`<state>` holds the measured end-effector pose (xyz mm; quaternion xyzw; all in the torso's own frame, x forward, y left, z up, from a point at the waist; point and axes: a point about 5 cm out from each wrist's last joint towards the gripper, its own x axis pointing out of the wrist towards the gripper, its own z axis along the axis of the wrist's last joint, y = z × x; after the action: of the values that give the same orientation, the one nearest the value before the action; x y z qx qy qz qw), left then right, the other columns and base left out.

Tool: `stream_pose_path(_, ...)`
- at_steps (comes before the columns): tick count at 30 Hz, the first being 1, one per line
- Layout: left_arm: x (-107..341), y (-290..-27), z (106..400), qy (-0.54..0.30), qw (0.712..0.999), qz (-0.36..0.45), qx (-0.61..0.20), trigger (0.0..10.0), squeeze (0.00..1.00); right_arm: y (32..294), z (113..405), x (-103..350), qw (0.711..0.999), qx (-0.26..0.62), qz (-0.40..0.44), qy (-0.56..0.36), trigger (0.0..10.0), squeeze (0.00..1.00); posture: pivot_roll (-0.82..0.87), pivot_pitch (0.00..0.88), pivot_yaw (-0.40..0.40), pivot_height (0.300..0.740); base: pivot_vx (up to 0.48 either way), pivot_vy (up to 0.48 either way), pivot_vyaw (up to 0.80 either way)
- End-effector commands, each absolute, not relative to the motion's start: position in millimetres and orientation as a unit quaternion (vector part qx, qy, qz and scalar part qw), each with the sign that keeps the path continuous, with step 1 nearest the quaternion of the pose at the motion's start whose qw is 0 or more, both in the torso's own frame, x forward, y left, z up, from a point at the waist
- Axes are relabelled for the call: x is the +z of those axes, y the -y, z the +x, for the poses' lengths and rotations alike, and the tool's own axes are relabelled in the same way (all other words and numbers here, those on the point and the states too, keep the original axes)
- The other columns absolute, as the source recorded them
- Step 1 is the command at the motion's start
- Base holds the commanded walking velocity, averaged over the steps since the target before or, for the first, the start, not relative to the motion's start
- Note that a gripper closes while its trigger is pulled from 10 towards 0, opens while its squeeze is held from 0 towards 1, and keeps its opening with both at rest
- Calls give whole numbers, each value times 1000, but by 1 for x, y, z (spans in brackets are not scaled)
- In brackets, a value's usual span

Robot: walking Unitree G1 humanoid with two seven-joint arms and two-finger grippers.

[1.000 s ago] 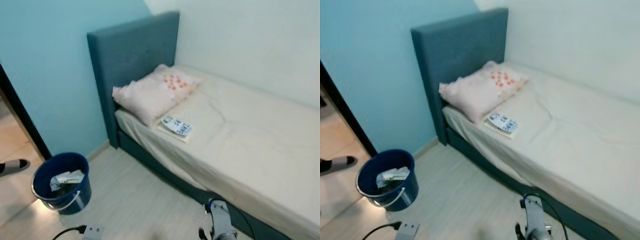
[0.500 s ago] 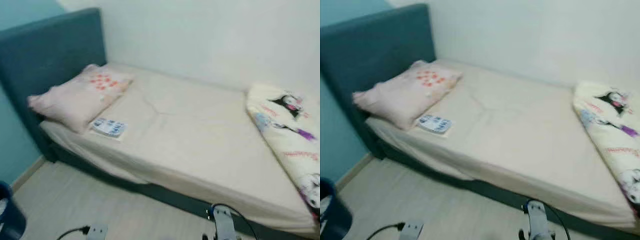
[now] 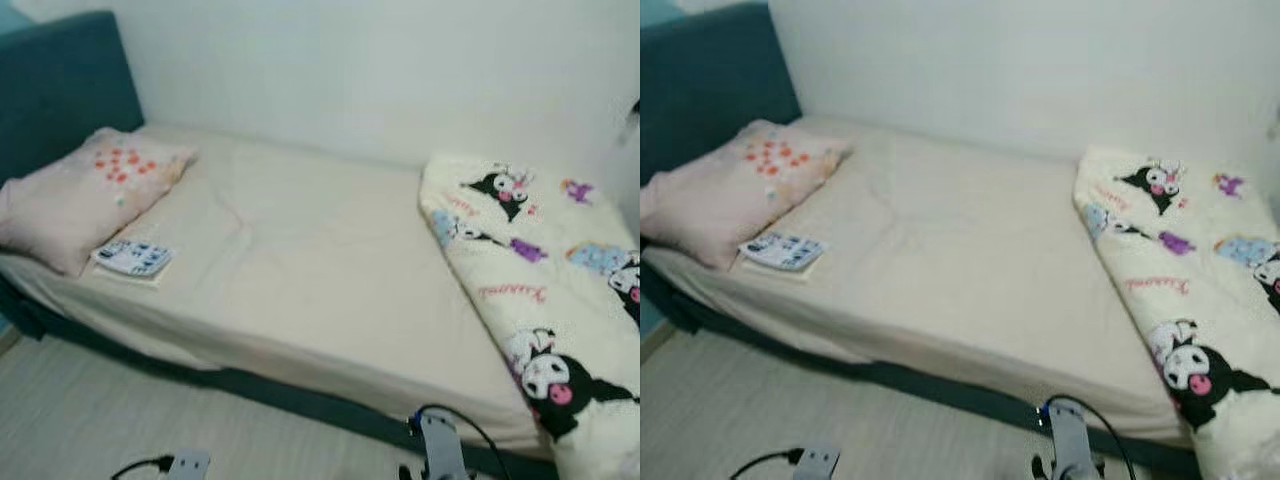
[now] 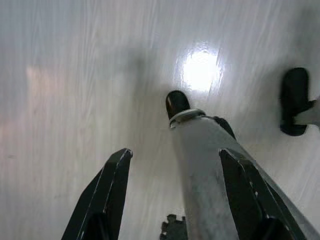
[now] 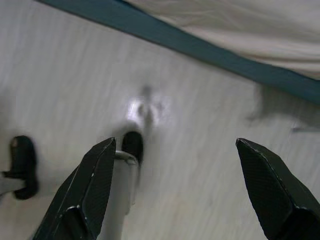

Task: Clean up the room

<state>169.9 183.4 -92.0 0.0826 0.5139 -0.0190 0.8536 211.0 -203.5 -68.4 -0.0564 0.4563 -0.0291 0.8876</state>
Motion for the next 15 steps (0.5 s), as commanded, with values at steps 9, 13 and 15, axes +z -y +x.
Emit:
stream_pose_path(9, -95, -182, 164, -526, 847, 78, -21, 10000, 0, 207, 208, -70, 885, -33, -63, -461, 10000, 0, -67, 77, -29, 740, 0, -480, 0)
stream_pose_path(13, -95, -181, 163, -526, 847, 77, -22, 10000, 0, 208, 208, -69, 885, -34, -63, -460, 10000, 0, -67, 78, -30, 740, 0, -480, 0)
stream_pose_path(15, -96, -180, 163, -526, 847, 76, -22, 10000, 0, 207, 208, -69, 886, -35, -57, -459, 10000, 0, -67, 79, -30, 740, 0, -480, -381)
